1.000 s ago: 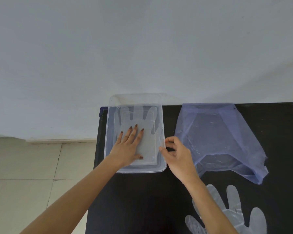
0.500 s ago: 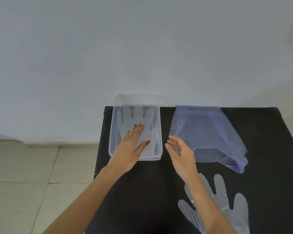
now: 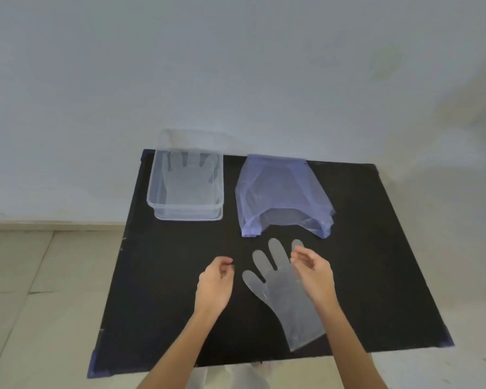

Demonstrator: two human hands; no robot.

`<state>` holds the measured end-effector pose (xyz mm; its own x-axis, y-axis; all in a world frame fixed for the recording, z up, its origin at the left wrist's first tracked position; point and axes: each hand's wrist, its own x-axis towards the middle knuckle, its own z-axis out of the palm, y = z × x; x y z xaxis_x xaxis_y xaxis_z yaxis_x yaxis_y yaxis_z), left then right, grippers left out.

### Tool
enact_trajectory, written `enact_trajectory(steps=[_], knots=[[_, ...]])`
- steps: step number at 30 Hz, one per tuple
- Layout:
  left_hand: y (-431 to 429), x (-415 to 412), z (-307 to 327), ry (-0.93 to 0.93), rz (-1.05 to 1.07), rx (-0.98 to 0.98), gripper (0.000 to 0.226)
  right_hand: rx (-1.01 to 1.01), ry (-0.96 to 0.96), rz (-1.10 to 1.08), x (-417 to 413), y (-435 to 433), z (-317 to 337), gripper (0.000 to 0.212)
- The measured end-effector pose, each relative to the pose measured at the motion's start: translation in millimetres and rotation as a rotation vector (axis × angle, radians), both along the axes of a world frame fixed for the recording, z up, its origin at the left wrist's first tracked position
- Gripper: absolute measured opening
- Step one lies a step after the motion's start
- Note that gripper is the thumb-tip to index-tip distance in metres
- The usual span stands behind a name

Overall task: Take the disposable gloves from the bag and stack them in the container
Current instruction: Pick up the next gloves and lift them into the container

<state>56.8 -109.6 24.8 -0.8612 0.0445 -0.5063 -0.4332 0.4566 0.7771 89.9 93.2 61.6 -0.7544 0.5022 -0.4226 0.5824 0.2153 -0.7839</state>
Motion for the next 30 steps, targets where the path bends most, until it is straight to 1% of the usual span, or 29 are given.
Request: enact_trajectory(steps=[2,5,7,9,12,16,19,23,25,30], knots=[[10.2,21.4,-12.7,-0.097,0.052,0.050,0.025,0.009,-0.037,-0.027,20.0,23.9,-10.6,0.029],[28.2,49.8,-33.1,-0.245,0.155,0.094,0.025,0.018,-0.117,-0.110,45.8,57.1,-32.0,0.034],[44.9,69.6,-40.3,-0.314,0.248,0.123,0.025,0.023,-0.173,-0.154,59.7,74.4,-43.4,0.038],[64.8,85.0,-43.4,-0.349,0.351,0.180,0.026,0.017,-0.212,-0.155,70.8,88.0,-53.2,0.041],[93.3,98.5,-44.2,-0.332,0.476,0.230,0.025,-0.009,-0.230,-0.100,77.6,100.8,-61.2,0.043],[123.0,107.1,-37.3,-0.345,0.547,0.263,0.017,-0.031,-0.216,-0.068,81.5,113.1,-67.5,0.041],[137.7,111.4,-38.8,-0.340,0.568,0.228,0.016,-0.066,-0.229,-0.074,82.4,118.5,-73.9,0.035],[148.7,112.1,-39.4,-0.346,0.629,0.210,0.010,-0.052,-0.244,-0.054,80.7,119.3,-76.4,0.016],[153.1,111.9,-38.0,-0.348,0.654,0.188,0.008,-0.051,-0.252,-0.048,81.5,120.0,-79.0,0.009],[158.7,112.8,-37.9,-0.351,0.708,0.161,0.009,-0.096,-0.247,-0.044,82.6,122.8,-79.7,0.008]])
